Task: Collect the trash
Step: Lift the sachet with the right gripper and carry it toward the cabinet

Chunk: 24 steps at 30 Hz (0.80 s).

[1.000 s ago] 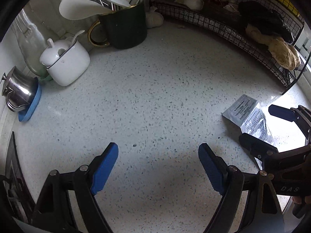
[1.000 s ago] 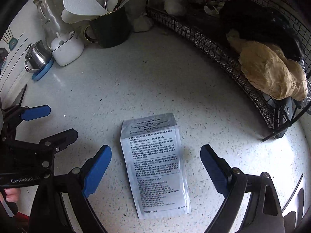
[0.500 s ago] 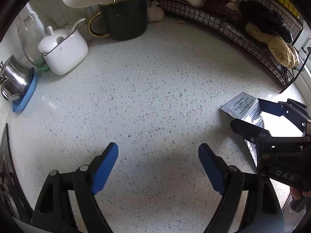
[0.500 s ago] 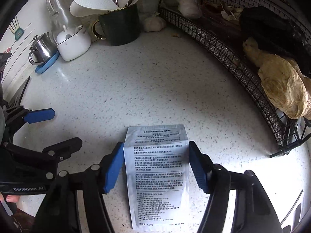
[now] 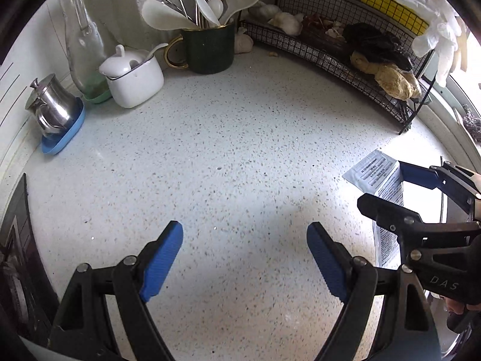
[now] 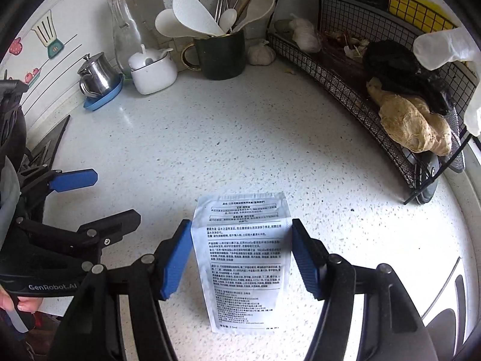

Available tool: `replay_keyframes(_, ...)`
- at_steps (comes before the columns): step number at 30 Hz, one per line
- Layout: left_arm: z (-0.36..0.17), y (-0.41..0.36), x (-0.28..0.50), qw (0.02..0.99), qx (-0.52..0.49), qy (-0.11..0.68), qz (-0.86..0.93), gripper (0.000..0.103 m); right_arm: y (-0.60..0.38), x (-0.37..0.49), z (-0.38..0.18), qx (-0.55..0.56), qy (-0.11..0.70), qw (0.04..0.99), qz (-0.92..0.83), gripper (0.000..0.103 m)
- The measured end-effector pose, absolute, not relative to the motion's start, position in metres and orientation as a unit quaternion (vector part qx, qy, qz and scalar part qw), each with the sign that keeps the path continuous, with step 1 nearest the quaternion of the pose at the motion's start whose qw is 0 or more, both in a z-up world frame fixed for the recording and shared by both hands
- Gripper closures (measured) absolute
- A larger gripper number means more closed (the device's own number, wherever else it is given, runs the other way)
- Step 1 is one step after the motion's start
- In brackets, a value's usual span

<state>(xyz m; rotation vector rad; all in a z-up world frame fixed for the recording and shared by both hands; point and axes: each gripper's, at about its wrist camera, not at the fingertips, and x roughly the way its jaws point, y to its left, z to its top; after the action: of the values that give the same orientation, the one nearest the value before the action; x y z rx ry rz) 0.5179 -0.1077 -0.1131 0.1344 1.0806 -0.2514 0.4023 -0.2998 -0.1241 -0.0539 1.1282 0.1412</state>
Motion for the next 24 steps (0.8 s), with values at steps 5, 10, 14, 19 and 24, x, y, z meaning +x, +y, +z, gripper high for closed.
replay_keyframes(5,-0.095,-0.084,0.488,0.856,0.064,0.499,-0.119,0.02,-0.281,0.372,-0.105,-0.031,0.52,0.851,0.064,0.042)
replay_keyframes(10,-0.079,-0.058,0.446,0.863,0.064,0.486,-0.119,0.02,-0.256,0.336,-0.085,-0.033,0.509,0.858,0.063,0.042)
replay_keyframes(14,-0.066,-0.038,0.408,0.868,0.062,0.477,-0.121,0.02,-0.235,0.312,-0.082,-0.037,0.5,0.863,0.062,0.042)
replay_keyframes(19,-0.055,-0.011,0.361,0.874,0.061,0.468,-0.117,0.02,-0.206,0.274,-0.073,-0.037,0.493,0.867,0.063,0.042)
replay_keyframes(24,-0.058,0.016,0.312,0.874,0.053,0.47,-0.112,0.02,-0.177,0.244,-0.074,-0.039,0.496,0.864,0.074,0.042)
